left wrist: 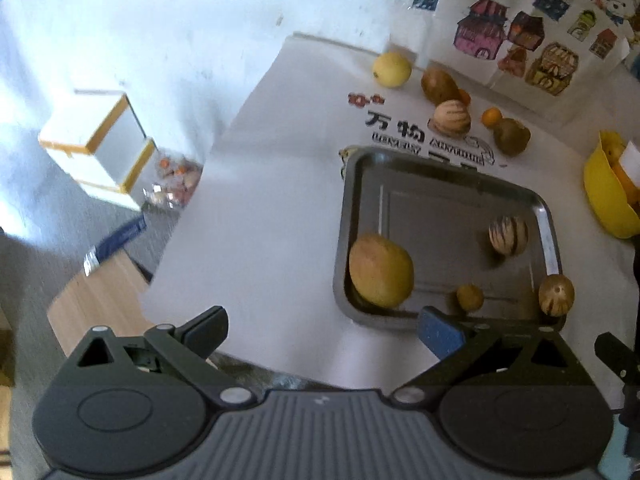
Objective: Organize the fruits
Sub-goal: 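Lift both tools away from the tray toward the remaining fruits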
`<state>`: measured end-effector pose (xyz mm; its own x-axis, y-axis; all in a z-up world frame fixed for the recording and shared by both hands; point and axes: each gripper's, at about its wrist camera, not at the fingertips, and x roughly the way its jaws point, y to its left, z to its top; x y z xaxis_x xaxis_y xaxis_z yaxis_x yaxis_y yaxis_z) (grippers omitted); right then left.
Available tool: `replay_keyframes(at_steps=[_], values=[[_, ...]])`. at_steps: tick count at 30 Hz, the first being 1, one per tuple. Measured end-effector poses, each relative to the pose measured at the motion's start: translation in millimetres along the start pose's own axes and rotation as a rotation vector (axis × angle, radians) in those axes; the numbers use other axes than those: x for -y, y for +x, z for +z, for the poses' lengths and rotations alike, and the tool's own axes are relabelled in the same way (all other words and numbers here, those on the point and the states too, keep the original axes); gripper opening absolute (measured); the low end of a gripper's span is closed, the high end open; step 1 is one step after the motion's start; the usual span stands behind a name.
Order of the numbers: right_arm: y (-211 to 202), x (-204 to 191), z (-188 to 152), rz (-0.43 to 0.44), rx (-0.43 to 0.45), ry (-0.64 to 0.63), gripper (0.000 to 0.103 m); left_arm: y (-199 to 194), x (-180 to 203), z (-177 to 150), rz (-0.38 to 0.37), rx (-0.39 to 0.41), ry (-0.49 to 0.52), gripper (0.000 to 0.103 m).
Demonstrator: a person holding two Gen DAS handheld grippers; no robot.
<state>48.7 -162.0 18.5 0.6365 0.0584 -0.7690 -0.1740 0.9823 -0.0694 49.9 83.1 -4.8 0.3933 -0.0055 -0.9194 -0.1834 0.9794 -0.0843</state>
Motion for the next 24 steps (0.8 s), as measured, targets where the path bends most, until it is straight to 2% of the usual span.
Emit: replay_keyframes(at_steps=[7,17,24], values=[[11.4,7.5,15.3,0.005,0.015,0.021,0.103,0.1,15.4,22.7,0.034,0.032,0.067,0.103],[40.0,27.7,52.0,0.041,0.045,0.023,0.103,15.1,36.2,66.1,0.044,0.045,0.064,0.103],[70.7,43.3,75.1,0.069,0.031,0.038,0.103,37.8,55.1,94.4,0.036,0.036,0.051,0.103]])
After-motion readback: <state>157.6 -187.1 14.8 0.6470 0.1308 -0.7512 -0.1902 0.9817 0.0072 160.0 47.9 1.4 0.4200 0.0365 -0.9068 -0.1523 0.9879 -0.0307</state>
